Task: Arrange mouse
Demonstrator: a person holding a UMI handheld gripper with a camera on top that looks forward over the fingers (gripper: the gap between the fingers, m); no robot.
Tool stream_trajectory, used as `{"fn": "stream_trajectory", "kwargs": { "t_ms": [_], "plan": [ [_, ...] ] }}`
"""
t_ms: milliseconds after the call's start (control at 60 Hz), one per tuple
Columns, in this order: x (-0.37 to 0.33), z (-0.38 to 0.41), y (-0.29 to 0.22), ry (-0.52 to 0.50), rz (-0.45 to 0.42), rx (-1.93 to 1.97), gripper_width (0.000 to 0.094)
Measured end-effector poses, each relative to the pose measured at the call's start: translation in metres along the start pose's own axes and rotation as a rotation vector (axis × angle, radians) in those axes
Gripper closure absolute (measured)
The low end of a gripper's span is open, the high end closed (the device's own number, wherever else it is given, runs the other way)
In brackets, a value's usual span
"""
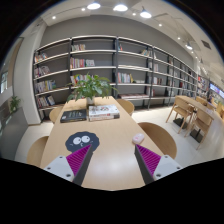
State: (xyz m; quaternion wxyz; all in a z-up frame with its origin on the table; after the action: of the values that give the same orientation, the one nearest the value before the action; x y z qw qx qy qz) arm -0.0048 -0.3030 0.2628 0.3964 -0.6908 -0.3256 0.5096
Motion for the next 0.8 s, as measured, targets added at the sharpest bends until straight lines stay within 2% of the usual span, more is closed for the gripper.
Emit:
{"fn": "stream_trajectory", "kwargs": {
  "t_ms": [100, 150, 250, 367, 433, 567, 800],
  "plan": [
    [0.006, -0.002, 0.016, -0.037, 0.048, -0.016, 0.0076],
    [0.032, -0.009, 0.036, -0.053, 0.077, -0.020, 0.0075],
    [0.040, -0.029, 0.064, -0.078, 0.141, -0.019, 0.0073],
    [0.069, -0.062, 0.093, -0.095, 0.209, -0.031, 0.0071],
    [0.105, -0.076, 0.115, -0.095, 0.220, -0.048, 0.0070],
    [0.150, -0.118, 0.118, -0.123, 0.273, -0.064, 0.0083],
    [0.256, -0.141, 0.108, -0.190, 0.306, -0.096, 0.0090]
  ]
}}
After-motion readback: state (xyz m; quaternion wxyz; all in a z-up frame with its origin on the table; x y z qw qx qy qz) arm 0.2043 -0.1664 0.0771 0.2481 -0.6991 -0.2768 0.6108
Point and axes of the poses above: the point between the fingertips, and its own axes, seen from behind it with the camera up: z to the left, y down, x forward, the way the camera looks, the point moved 10 cm from there along -x, backward, against the way the camera looks, and after that the axes turned 9 degrees about -x, right-handed, at the moved point
